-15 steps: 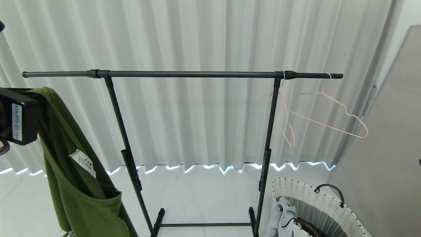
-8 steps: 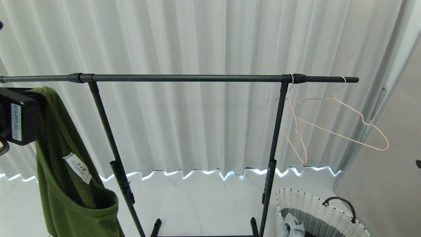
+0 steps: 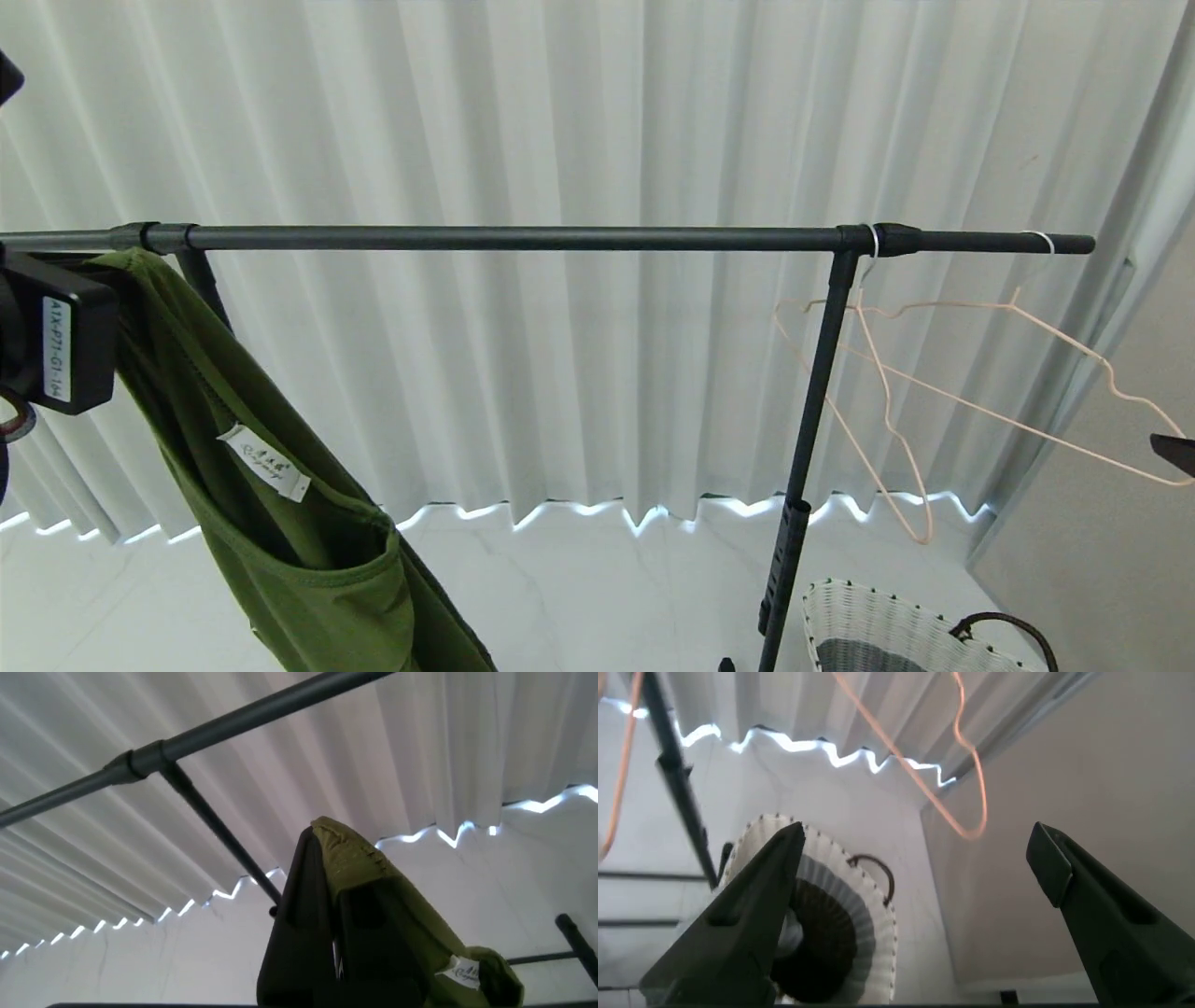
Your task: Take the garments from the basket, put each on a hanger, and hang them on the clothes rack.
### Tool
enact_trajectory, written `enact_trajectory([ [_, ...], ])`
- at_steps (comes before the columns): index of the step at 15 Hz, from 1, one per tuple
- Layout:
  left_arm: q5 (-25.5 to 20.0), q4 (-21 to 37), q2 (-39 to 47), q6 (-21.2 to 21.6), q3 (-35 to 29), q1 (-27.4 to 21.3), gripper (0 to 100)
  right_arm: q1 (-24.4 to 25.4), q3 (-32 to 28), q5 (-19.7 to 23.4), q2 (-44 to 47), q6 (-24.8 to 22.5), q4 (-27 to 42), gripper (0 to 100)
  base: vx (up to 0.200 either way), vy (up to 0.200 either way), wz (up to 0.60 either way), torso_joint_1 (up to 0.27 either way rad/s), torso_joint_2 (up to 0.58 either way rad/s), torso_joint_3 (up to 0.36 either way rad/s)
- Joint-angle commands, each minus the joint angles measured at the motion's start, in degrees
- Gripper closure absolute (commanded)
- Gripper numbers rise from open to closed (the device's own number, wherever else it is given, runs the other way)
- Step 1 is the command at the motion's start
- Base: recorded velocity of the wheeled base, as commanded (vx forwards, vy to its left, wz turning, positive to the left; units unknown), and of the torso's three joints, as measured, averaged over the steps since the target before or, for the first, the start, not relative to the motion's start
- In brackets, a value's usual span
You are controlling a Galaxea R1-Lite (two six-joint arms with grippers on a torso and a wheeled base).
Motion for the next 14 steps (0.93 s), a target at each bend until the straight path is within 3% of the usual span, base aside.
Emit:
enact_trajectory([
  [1, 0.0, -0.1, 0.0, 0.1, 1.1, 0.0, 100, -2.8, 0.1, 1.8, 3.3, -0.1, -1.4, 0, 0.0, 0.0, 0.0, 0.0, 0.0, 0.0],
  [3, 0.0, -0.2, -0.3, -0.2, 2.2, 0.0, 100, -6.0, 0.0, 4.4, 5.9, -0.6, -4.6, 0, 0.0, 0.0, 0.0, 0.0, 0.0, 0.0],
  [9, 0.0, -1.2, -1.5, -0.5, 4.2, 0.1, 100, -14.7, -2.8, 5.0, 27.0, -6.2, -27.3, 0, 0.0, 0.0, 0.0, 0.0, 0.0, 0.0],
  [14, 0.0, -1.6, -1.5, -0.6, 7.0, 0.0, 100, -17.1, -9.7, 8.3, 35.6, -6.7, -28.6, 0, 0.0, 0.0, 0.0, 0.0, 0.0, 0.0],
])
